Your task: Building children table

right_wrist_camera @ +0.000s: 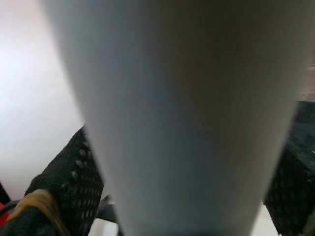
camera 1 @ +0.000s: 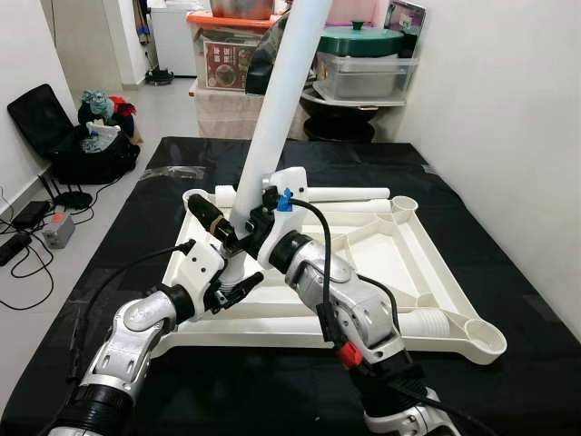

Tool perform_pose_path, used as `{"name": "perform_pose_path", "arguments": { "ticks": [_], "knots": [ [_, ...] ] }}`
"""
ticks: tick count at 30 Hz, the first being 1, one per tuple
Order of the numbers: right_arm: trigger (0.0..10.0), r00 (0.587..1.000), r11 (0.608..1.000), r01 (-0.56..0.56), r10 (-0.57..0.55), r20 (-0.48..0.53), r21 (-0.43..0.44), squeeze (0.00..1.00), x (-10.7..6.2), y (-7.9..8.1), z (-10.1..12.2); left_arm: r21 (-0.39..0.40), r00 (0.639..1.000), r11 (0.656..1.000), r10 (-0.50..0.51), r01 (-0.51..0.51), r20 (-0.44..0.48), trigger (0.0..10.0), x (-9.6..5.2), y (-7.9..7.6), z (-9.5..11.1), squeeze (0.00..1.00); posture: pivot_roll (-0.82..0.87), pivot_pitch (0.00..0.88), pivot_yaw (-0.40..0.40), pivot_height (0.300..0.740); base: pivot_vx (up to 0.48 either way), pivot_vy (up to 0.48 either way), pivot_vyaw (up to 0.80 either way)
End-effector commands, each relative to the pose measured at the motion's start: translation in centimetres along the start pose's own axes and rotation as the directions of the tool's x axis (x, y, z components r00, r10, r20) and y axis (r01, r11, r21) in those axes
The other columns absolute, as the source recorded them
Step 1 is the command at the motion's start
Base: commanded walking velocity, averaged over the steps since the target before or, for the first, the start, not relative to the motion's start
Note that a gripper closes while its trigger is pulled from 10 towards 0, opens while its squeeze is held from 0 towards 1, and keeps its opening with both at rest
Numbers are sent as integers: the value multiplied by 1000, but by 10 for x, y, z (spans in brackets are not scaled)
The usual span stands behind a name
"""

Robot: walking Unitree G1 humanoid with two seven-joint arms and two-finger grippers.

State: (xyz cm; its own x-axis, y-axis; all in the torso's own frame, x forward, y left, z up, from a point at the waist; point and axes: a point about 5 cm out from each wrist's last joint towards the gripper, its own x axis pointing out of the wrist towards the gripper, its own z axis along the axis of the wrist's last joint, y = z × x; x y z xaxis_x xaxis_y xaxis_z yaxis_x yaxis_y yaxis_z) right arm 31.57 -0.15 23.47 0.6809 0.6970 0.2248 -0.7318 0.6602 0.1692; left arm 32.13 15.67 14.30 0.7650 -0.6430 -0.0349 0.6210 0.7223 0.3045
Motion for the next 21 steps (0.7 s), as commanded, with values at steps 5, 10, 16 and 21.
{"name": "perform_pose_path", "arguments": {
  "ticks": [5,10,16,21],
  "knots": [
    [5765,999,997,36,-36,-1,70,0,1,1,-12,35,997,998,-50,48,51,10000,12,-9,15,0,80,0,-60,740,0,0,0],
    [0,999,995,43,-43,2,91,0,1,0,-14,33,997,998,-49,48,54,10000,12,-9,16,0,81,0,-60,740,0,0,0],
    [0,999,992,45,-47,20,117,0,1,0,-13,30,997,998,-49,47,57,10000,13,-10,16,0,80,0,-59,740,0,0,0],
    [0,998,992,45,-49,29,120,0,1,0,-14,25,997,999,-46,45,62,10000,14,-10,17,0,81,0,-59,740,0,0,0]
  ]
}}
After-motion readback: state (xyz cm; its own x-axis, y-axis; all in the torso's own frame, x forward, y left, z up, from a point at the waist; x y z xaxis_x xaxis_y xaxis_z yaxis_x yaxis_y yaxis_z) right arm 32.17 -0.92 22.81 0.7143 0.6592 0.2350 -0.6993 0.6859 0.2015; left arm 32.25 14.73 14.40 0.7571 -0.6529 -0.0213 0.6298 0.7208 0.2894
